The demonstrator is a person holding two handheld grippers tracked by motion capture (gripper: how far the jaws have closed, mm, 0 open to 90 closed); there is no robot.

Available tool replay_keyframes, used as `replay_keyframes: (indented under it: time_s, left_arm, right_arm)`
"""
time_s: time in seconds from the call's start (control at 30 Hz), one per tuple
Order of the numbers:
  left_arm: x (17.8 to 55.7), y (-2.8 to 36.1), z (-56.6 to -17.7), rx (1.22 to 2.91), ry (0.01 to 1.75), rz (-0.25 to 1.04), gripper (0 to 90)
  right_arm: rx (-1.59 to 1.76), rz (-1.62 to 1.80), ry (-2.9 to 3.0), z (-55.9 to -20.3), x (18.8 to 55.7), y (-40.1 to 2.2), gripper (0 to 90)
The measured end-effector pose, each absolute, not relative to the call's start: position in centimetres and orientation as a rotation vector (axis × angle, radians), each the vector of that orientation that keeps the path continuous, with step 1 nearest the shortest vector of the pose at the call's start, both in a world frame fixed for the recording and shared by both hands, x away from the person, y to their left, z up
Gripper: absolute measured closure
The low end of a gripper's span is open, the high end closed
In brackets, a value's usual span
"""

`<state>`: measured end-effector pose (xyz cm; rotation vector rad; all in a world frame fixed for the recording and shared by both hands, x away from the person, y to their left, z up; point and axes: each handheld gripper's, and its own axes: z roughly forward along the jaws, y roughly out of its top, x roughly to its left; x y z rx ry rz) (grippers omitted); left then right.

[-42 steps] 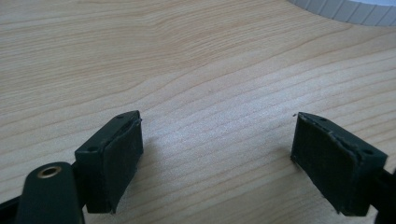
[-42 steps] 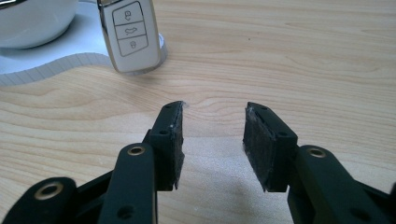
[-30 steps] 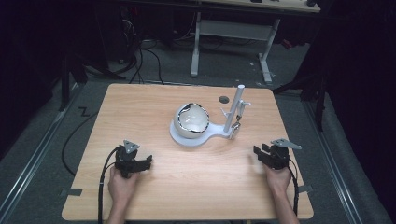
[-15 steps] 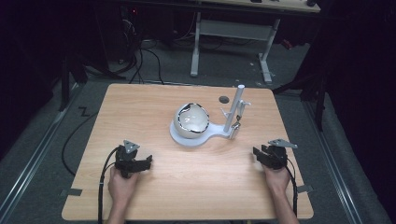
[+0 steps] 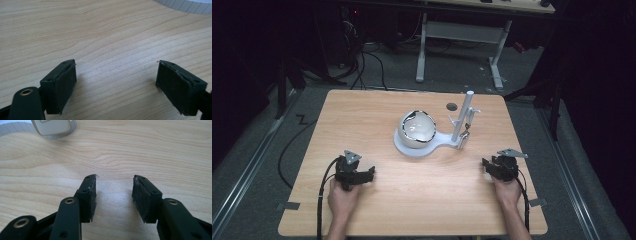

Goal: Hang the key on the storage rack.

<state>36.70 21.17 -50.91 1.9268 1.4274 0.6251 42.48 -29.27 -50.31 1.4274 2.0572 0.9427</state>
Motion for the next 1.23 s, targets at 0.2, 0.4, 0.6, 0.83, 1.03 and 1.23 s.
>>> replay_keyframes:
  time_s: [0.2,0.4,0.6,0.83,1.03,1.23]
  left_arm:
    - [36.69,21.17,-50.91,1.927,1.428,0.625,17.0]
    - [36.68,21.17,-50.91,1.927,1.427,0.625,17.0]
    - [36.65,21.17,-50.91,1.928,1.428,0.623,16.9]
    - [36.63,21.20,-50.90,1.931,1.426,0.621,16.8]
    - [36.63,21.21,-50.91,1.930,1.424,0.621,16.8]
    - [36.63,21.21,-50.90,1.930,1.424,0.619,16.8]
  right_arm:
    - [1.416,0.913,2.063,-50.33,42.47,-28.99,48.2]
    - [1.429,0.899,2.050,-50.36,42.60,-28.83,42.0]
    - [1.436,0.892,2.048,-50.37,42.52,-28.80,38.5]
    - [1.434,0.891,2.050,-50.38,42.34,-28.78,37.0]
    - [1.435,0.892,2.050,-50.38,42.32,-28.79,36.7]
    - [1.434,0.891,2.053,-50.38,42.32,-28.77,36.4]
